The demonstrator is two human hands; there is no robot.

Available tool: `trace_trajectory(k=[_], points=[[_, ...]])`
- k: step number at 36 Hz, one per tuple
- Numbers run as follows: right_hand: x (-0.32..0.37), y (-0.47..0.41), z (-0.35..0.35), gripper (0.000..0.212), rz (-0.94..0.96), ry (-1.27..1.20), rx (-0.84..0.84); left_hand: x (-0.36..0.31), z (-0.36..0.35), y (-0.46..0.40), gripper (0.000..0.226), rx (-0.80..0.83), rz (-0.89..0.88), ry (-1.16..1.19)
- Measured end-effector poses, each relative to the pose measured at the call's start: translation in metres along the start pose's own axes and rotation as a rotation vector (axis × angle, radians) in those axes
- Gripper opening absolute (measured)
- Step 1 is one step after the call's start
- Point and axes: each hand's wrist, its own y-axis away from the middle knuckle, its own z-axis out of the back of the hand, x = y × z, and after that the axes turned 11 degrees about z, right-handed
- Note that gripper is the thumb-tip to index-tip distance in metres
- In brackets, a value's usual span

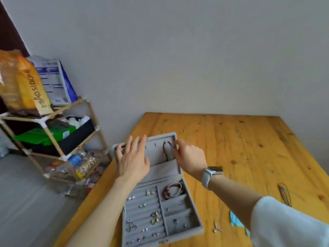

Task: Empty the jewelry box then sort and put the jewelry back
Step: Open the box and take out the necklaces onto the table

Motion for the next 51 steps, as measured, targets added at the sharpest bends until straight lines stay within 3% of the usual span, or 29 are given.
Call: trace_trajectory(k=[4, 12, 16, 21, 27, 31, 36, 38, 42, 46, 51], points=[[0.011, -0.016, -0.017, 0.022, 0.025, 0.259, 0.096, 0.001, -0.012, -0.002, 0.075, -0.101, 0.001, 0.041], [0.01, -0.029, -0.029, 0.019, 0.022, 0.419, 0.097, 0.006, -0.018, -0.001, 0.076, -0.18, -0.016, 0.031], [0.006, -0.033, -0.025, 0.021, 0.011, 0.229, -0.026, 0.008, -0.019, 0.001, 0.078, -0.192, -0.02, 0.04], [0.021, -0.053, 0.013, 0.015, 0.115, -0.105, -0.239, 0.011, -0.011, 0.0, 0.076, -0.043, -0.019, 0.075], [0.055, -0.063, 0.086, 0.007, 0.187, -0.554, -0.375, -0.001, 0.016, -0.004, 0.047, -0.063, 0.085, 0.578], [0.06, -0.05, 0.123, 0.017, 0.119, -0.773, -0.365, -0.035, 0.065, 0.009, 0.037, 0.21, 0.189, 1.175], [0.048, -0.014, 0.158, 0.016, 0.058, -0.912, -0.363, -0.078, 0.092, 0.036, 0.046, 0.627, 0.111, 1.609], [0.035, 0.006, 0.168, 0.015, -0.01, -0.94, -0.414, -0.095, 0.09, 0.054, 0.051, 0.808, 0.048, 1.62], [-0.01, 0.057, 0.177, 0.016, -0.25, -1.03, -0.538, -0.128, 0.076, 0.101, 0.03, 0.997, 0.064, 1.648], [-0.071, 0.128, 0.168, 0.016, -0.536, -1.103, -0.643, -0.159, 0.05, 0.151, 0.022, 1.153, 0.085, 1.488], [-0.133, 0.23, 0.142, 0.019, -0.844, -0.999, -0.675, -0.199, 0.022, 0.206, 0.021, 1.366, 0.083, 1.274]])
